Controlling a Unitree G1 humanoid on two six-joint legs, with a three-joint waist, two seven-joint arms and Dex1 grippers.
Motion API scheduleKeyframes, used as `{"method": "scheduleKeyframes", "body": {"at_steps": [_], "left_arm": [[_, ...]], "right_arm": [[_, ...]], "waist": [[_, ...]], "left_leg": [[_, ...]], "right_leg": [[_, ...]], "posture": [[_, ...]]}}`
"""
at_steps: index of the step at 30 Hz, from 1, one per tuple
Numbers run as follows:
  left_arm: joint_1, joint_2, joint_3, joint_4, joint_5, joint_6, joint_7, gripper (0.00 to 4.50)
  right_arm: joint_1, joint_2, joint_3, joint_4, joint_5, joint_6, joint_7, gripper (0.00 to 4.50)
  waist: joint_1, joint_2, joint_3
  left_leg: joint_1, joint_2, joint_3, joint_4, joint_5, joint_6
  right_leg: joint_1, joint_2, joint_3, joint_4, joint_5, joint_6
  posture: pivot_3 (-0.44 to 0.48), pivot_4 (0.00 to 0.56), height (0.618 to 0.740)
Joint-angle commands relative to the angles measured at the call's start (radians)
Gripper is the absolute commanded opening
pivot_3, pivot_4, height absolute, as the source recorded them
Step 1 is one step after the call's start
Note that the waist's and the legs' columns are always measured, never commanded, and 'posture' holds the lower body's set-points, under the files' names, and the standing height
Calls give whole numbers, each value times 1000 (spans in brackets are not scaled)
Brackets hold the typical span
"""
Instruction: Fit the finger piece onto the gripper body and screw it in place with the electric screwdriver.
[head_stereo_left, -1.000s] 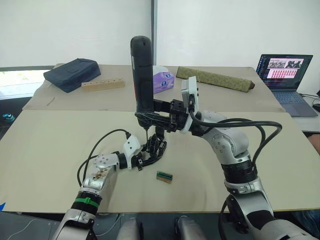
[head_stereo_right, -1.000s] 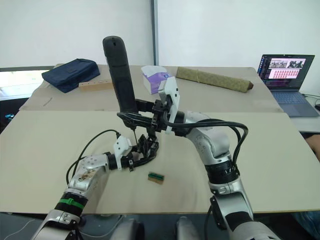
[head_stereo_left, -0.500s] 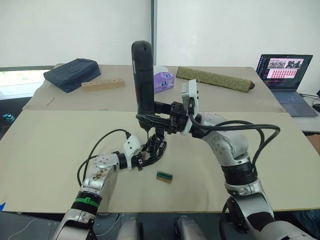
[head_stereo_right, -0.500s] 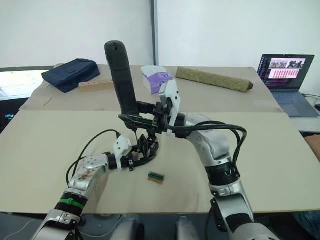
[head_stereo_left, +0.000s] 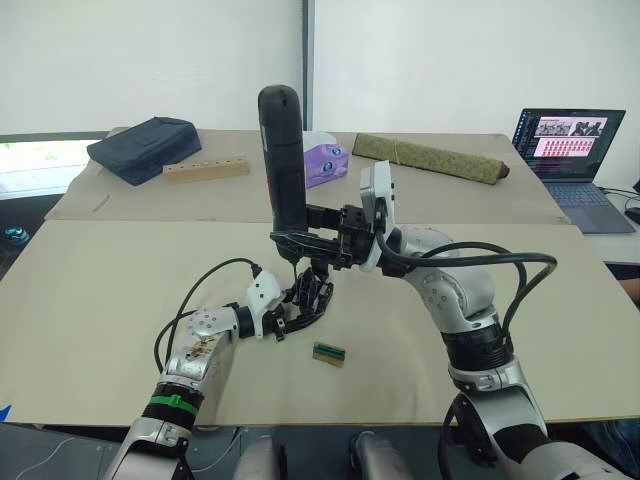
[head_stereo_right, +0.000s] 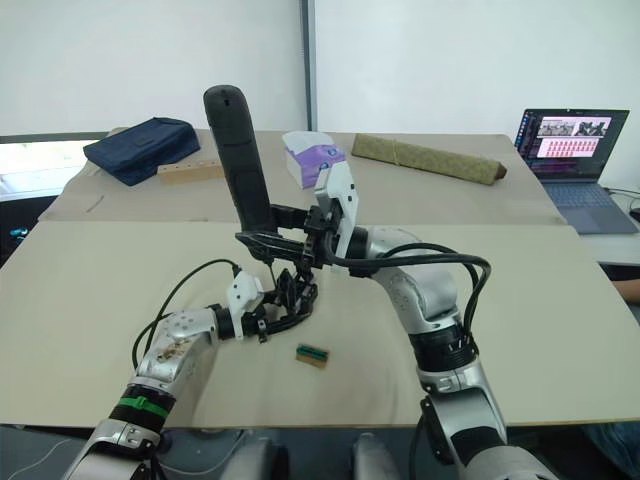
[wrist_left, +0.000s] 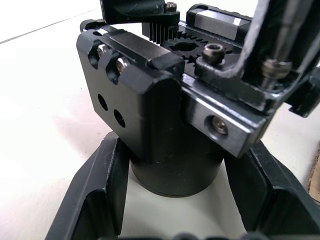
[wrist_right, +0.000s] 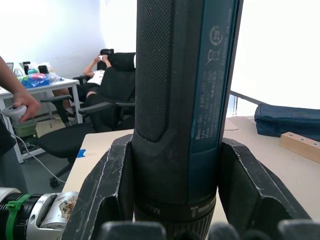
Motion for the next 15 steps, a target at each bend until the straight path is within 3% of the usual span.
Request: {"method": "scheduleKeyframes", "body": {"at_steps": [1, 15], "left_arm": [[37, 12, -34, 39, 19, 42, -21, 2269], [47, 16, -34, 37, 18, 40, -20, 2269]], "right_arm": [[3, 16, -12, -29, 10, -46, -3, 1907], [84, 5, 29, -7, -38, -117, 8, 1907]], "waist": [[0, 0, 0], [-3, 0, -1]], "left_leg": [[0, 0, 0, 0, 0, 0], [2, 0, 0, 0, 0, 0]], "right_leg": [[0, 0, 0, 0, 0, 0], [1, 0, 0, 0, 0, 0]], "posture": [[0, 150, 740], [0, 150, 740]]}}
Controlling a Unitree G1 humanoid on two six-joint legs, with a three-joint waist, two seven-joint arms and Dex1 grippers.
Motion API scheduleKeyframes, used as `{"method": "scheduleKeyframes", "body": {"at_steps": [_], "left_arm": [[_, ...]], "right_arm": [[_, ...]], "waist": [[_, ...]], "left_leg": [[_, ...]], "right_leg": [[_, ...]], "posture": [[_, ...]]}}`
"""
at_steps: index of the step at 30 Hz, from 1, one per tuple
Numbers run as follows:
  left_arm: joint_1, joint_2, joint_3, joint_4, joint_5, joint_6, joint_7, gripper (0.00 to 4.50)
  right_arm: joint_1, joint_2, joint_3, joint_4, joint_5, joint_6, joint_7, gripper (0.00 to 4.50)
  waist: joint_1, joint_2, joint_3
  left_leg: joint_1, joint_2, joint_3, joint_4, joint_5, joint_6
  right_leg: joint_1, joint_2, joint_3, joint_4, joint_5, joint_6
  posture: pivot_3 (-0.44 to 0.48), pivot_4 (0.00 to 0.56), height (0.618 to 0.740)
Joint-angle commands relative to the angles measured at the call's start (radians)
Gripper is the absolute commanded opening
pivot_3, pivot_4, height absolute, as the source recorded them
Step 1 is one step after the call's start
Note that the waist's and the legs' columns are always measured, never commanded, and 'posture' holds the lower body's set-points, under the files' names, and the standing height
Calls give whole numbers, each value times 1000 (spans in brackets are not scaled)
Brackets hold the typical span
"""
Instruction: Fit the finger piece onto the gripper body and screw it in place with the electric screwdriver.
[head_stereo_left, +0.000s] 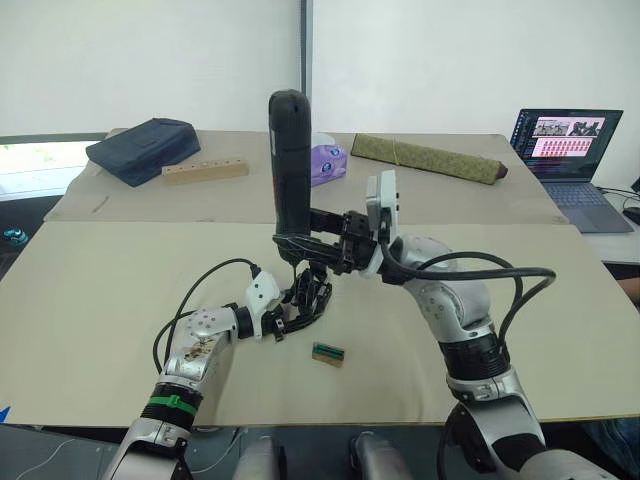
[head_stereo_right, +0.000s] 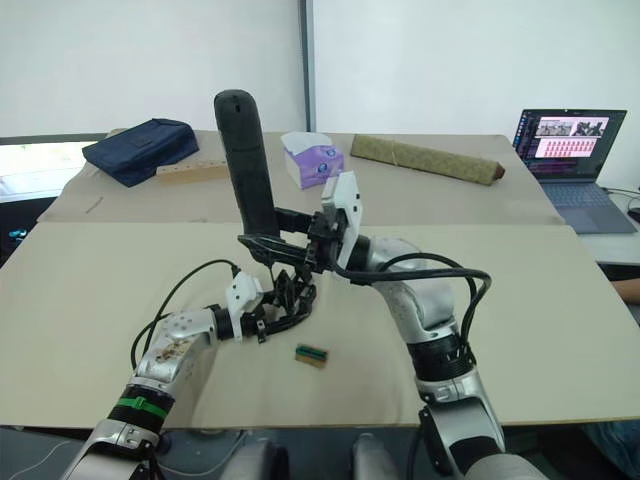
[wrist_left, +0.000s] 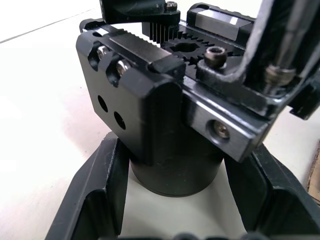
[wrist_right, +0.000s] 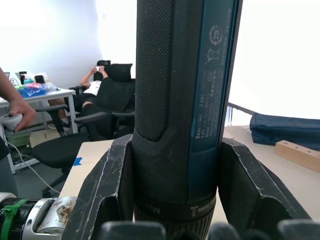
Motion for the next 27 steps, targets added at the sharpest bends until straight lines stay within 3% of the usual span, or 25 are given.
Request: {"method": "scheduleKeyframes", "body": {"at_steps": [1, 27], "left_arm": [[42, 10, -34, 37, 19, 40, -19, 2269], [49, 10, -27, 48, 20, 26, -8, 2269]], "right_arm": [[24, -10, 25, -2, -30, -22, 4, 1907], [73, -24, 131, 77, -108, -57, -22, 1907]], "waist": [[-1, 0, 0], [-18, 3, -18]], "left_leg": [[0, 0, 0, 0, 0, 0], [6, 0, 1, -4, 0, 0]], "right_leg": [[0, 0, 0, 0, 0, 0], [3, 0, 1, 0, -1, -2]], "posture": [[0, 150, 740], [0, 150, 740]]}}
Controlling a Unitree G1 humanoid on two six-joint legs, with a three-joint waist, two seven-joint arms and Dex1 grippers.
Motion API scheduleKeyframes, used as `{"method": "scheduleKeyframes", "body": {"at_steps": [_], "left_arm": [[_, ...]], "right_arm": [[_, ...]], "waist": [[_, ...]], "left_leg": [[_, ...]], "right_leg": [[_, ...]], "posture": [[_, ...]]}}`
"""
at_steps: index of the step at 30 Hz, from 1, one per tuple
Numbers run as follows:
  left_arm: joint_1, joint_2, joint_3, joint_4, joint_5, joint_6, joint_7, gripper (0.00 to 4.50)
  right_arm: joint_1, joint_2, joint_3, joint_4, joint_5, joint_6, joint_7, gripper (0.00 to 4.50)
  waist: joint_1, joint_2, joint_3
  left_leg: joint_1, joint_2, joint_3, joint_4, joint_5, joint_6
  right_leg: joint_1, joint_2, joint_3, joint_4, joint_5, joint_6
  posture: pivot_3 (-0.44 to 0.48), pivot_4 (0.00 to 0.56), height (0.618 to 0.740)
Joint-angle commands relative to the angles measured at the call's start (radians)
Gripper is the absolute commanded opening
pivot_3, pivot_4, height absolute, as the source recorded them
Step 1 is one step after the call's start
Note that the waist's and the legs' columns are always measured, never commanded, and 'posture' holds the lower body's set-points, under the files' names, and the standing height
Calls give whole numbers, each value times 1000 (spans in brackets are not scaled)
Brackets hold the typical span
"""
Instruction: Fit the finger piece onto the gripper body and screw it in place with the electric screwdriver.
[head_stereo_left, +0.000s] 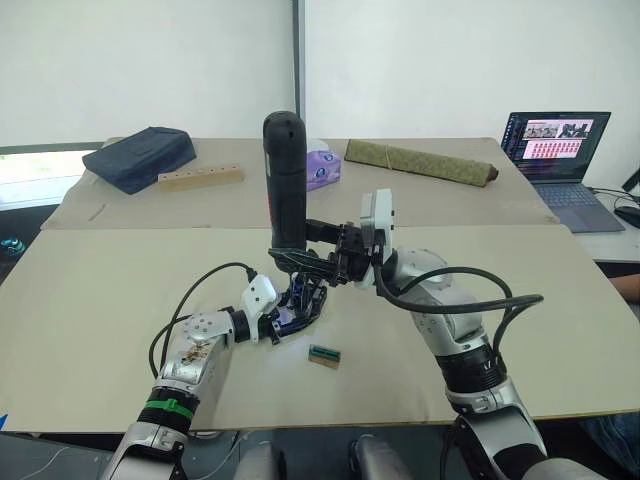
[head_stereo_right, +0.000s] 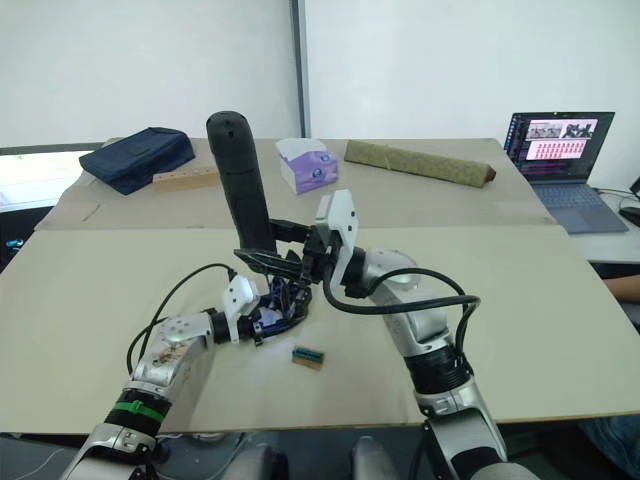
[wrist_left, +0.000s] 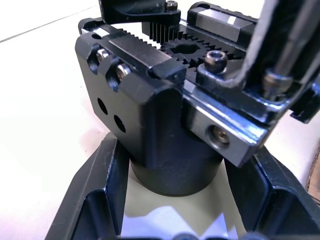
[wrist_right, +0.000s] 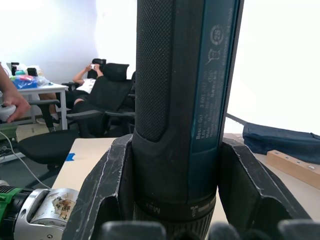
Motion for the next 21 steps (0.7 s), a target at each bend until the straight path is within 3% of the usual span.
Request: {"method": "scheduleKeyframes", "body": {"at_steps": [1, 11, 21], "left_arm": [[31, 2, -33, 39, 20, 28, -16, 2269], [35, -4, -32, 49, 21, 22, -9, 2269], [36, -10, -32, 66, 30, 20, 6, 2269]], "right_arm": [[27, -24, 54, 70, -69, 40, 0, 1907], [-6, -14, 20, 55, -39, -14, 22, 1907], [-112, -23, -105, -66, 135, 23, 90, 1907]], "waist": [[-1, 0, -2], [-1, -1, -4], [0, -2, -2]], "left_leg": [[0, 0, 0, 0, 0, 0], [1, 0, 0, -1, 0, 0], [-3, 0, 0, -1, 0, 0]], "right_leg": [[0, 0, 0, 0, 0, 0], [0, 0, 0, 0, -1, -1], [-3, 0, 0, 0, -1, -1]], "posture": [[0, 150, 740], [0, 150, 740], [0, 150, 740]]}}
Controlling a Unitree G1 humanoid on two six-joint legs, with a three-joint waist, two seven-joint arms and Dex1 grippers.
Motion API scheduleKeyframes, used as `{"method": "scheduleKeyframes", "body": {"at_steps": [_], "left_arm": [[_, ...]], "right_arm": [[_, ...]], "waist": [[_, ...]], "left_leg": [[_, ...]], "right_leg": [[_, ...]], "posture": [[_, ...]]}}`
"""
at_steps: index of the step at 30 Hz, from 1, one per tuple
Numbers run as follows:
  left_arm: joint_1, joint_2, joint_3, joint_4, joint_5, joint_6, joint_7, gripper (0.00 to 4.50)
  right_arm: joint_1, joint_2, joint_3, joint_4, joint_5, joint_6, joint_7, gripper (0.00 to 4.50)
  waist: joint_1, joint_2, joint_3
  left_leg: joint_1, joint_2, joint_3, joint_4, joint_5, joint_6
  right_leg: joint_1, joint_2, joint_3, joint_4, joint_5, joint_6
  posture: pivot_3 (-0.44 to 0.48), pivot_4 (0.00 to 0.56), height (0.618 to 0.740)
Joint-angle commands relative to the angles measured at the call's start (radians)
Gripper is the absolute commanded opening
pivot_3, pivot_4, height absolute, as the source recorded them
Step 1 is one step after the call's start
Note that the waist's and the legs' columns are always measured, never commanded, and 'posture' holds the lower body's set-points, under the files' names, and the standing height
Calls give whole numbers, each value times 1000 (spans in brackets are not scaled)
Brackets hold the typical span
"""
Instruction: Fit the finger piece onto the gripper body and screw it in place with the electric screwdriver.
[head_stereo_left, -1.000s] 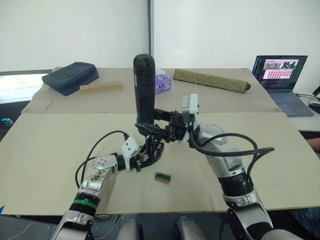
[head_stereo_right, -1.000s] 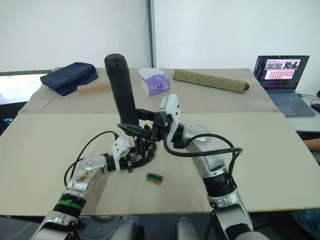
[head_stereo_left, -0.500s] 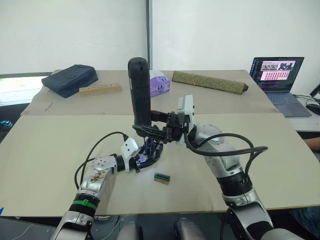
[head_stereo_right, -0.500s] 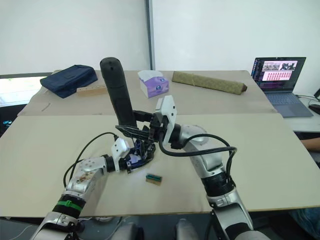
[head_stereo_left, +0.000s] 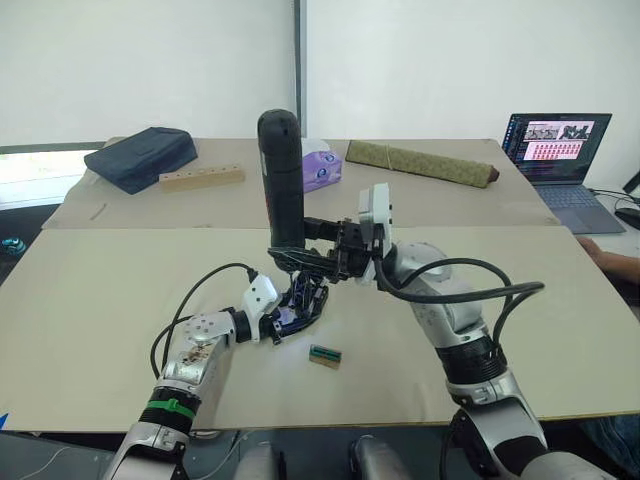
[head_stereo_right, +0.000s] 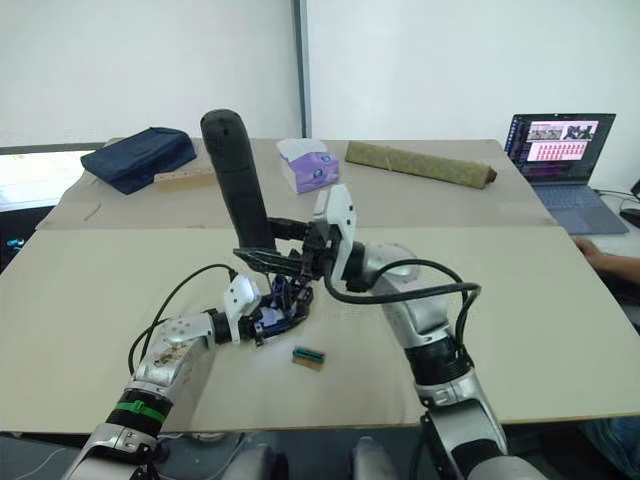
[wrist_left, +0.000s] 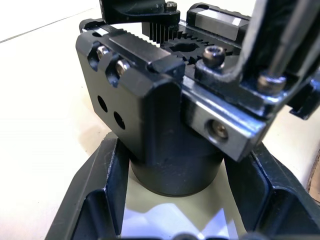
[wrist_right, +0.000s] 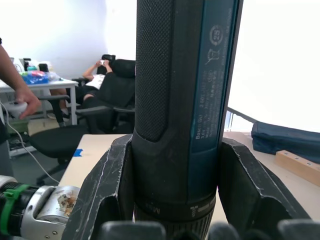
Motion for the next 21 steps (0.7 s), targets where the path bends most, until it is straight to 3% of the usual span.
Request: {"method": "scheduleKeyframes", "body": {"at_steps": [1, 11, 13, 16, 21], "left_arm": [[36, -2, -32, 60, 32, 22, 4, 2269], [33, -21, -17, 85, 15, 38, 18, 2269], [35, -19, -8, 81, 6, 41, 14, 3357], [57, 10, 7, 59, -19, 43, -30, 4467], [108, 55, 63, 11, -74, 30, -64, 4467]], "right_arm": [[-49, 0, -59, -90, 93, 3, 37, 1907], [-46, -27, -84, -164, 191, 82, 67, 1907], [-56, -67, -108, -222, 274, 180, 60, 1907], [-87, -135, -155, -289, 398, 309, 21, 1907], [-131, -310, -251, -291, 483, 437, 5, 1907]], "waist": [[1, 0, 0], [6, 0, 0], [9, 1, 1], [9, 1, 1], [-9, 1, 2]], "left_leg": [[0, 0, 0, 0, 0, 0], [0, 0, 0, 0, 0, 0], [0, 0, 0, 0, 0, 0], [0, 1, -1, 0, 0, 0], [1, 2, -4, -2, 0, 0]], "right_leg": [[0, 0, 0, 0, 0, 0], [0, 0, 0, 0, 0, 0], [0, 0, 0, 0, 0, 0], [0, -1, 0, -1, 0, 0], [-1, -1, 0, -1, -1, -2]], "posture": [[0, 150, 740], [0, 150, 740], [0, 150, 740], [0, 150, 740], [0, 150, 740]]}}
